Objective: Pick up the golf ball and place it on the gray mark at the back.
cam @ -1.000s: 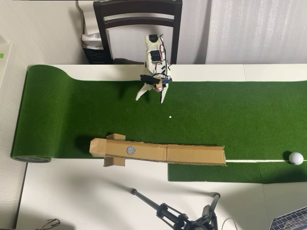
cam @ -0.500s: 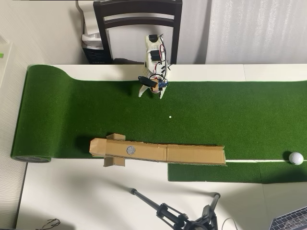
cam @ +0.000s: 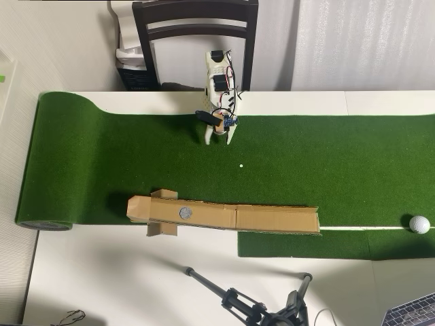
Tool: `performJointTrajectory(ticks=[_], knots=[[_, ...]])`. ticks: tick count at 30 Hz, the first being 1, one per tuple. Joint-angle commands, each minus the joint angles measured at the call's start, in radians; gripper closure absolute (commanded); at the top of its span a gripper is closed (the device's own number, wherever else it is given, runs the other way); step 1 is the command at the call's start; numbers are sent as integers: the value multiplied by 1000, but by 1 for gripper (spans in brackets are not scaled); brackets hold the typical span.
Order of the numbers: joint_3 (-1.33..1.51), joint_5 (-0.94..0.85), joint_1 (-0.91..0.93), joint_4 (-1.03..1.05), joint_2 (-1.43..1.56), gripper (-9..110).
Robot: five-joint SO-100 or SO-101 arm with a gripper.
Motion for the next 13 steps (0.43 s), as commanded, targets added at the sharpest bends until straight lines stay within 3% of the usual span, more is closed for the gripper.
performJointTrajectory(ticks=[1,13], knots=[[-6,8,-3,0,84,93],[48,9,8,-6,84,101]])
